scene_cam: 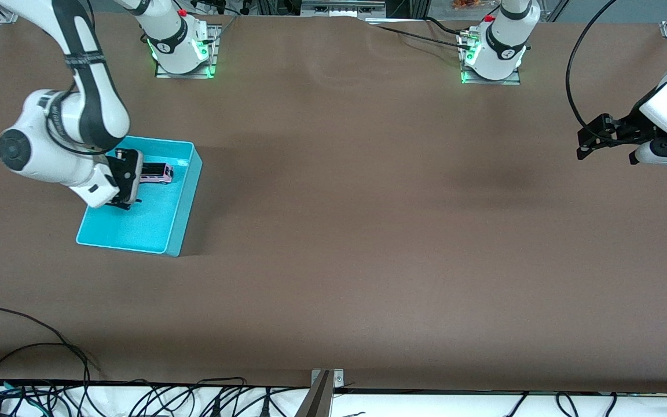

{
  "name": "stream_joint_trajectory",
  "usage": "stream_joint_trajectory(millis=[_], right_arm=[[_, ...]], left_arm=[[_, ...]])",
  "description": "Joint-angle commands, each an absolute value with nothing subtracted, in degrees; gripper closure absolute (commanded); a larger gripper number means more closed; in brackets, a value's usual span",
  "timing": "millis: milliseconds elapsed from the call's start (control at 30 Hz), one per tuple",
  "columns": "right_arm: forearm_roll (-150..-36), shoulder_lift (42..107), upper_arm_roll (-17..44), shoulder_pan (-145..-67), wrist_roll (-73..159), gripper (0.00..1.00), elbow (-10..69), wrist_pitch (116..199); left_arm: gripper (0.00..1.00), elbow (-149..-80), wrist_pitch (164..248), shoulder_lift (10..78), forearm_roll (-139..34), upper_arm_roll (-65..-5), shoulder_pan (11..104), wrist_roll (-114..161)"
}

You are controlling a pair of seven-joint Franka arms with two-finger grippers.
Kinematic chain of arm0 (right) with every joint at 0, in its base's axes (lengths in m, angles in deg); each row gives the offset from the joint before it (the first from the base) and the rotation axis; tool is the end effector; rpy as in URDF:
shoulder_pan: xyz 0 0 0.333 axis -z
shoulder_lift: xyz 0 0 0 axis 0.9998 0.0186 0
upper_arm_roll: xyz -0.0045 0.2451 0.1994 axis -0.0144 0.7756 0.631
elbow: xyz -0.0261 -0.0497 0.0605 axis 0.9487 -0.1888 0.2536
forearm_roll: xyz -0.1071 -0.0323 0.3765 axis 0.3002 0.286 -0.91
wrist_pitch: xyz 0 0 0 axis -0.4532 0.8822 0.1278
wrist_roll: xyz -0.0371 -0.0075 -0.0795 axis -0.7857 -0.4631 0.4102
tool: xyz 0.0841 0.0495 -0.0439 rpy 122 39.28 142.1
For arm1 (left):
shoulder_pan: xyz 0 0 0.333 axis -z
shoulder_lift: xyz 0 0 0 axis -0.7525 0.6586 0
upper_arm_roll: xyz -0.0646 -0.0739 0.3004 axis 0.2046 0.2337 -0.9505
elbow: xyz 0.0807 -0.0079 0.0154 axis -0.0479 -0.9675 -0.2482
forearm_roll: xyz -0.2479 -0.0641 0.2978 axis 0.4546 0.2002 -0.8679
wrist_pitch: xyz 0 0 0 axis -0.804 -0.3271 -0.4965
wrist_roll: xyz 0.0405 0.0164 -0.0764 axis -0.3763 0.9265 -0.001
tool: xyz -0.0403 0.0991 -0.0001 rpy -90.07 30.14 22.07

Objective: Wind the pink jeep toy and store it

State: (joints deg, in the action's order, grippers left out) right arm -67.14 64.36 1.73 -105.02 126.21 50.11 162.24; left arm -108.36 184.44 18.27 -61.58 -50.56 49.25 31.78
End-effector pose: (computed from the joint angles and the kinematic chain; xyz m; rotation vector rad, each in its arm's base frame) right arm 0.5557 -0.0004 0.3036 -2.2413 -1.8873 0.1185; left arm 0.5626 -0.0285 0.6053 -3.1365 0.1268 -0.0558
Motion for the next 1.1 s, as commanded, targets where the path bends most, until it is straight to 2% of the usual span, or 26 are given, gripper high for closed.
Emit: stream_joint_trajectory(millis=[0, 367, 800, 1067], right_arm=[[-68.6, 64.0, 1.5, -105.1, 116.7, 0.0, 40.8, 152.9], [-67.9, 64.0, 1.8, -105.6, 84.5, 0.0, 23.5, 139.2], [-64.5, 63.9, 2.3, -106.1, 50.7, 0.0, 13.0, 129.5], [-62.2, 64.1, 1.7, -105.9, 43.9, 0.0, 8.2, 128.2]], left_arm=[[0.0, -106.2, 182.9, 19.2, -62.5, -50.5, 49.5, 31.3], [0.0, -106.2, 183.0, 19.2, -62.4, -50.5, 49.5, 31.3], [0.0, -106.2, 182.9, 19.2, -62.4, -50.4, 49.5, 31.4], [0.0, -106.2, 183.0, 19.2, -62.4, -50.4, 49.5, 31.4]])
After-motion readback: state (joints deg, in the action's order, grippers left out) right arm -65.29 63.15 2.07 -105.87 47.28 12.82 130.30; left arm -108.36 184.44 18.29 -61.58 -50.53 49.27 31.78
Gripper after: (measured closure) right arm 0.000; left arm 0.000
